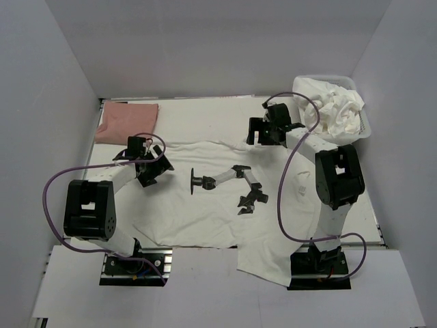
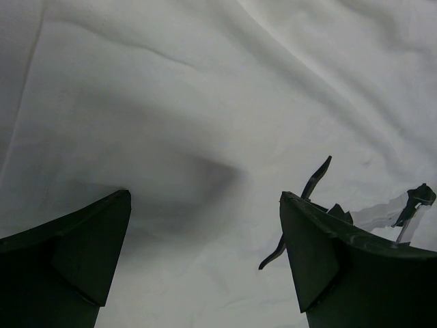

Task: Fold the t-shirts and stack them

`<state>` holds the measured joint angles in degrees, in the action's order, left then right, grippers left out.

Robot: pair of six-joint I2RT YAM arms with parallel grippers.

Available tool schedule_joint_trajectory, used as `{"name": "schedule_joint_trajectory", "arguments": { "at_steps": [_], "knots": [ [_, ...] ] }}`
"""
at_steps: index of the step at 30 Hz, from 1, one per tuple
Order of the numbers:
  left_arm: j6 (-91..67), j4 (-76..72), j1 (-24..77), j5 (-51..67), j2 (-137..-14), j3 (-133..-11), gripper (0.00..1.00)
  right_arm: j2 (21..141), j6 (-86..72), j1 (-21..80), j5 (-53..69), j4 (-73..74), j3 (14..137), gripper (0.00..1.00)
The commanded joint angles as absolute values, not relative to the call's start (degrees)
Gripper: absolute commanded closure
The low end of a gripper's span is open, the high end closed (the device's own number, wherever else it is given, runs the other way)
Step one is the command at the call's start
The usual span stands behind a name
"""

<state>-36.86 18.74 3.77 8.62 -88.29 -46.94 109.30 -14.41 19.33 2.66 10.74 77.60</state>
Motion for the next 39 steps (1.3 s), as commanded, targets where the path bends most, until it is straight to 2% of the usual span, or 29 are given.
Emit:
{"name": "schedule_joint_trajectory", "arguments": {
  "at_steps": [1,6,13,21,27,29,31,33,39],
  "knots": [
    [-36.3,17.67,4.39,10.02,-85.34,-45.71,0.0,110.12,-14.86,19.42,6.58,6.24,76.28,0.1],
    [-36.3,18.19,4.39,9.49,-84.81,-45.7,0.0,117.67,-15.21,19.42,9.66,6.76,82.25,0.1],
    [-36.3,18.19,4.39,9.49,-85.87,-45.7,0.0,128.4,-17.65,19.51,8.09,9.48,96.31,0.1],
    [-35.77,19.78,4.39,8.96,-88.07,-45.7,0.0,136.04,-25.22,18.81,-4.02,11.15,104.23,0.1],
    [-35.77,21.44,4.39,7.04,-88.59,-45.7,0.0,142.55,-32.16,16.88,-10.98,19.42,117.68,0.1],
    [-35.77,21.45,4.39,6.5,-88.59,-45.7,0.0,142.82,-31.12,15.91,-6.54,17.24,117.78,0.1],
    [-35.77,22.06,4.39,5.98,-89.21,-45.7,0.0,141.95,-23.07,14.77,4.95,11.45,117.68,0.1],
    [-35.25,22.06,4.39,5.98,-89.82,-45.7,0.0,140.9,-13.44,14.68,8.68,11.6,120.13,0.1],
    [-34.72,20.05,4.39,8.08,-92.46,-47.37,0.0,131.4,-0.37,15.2,-2.35,13.79,116.64,0.1]
  ]
}}
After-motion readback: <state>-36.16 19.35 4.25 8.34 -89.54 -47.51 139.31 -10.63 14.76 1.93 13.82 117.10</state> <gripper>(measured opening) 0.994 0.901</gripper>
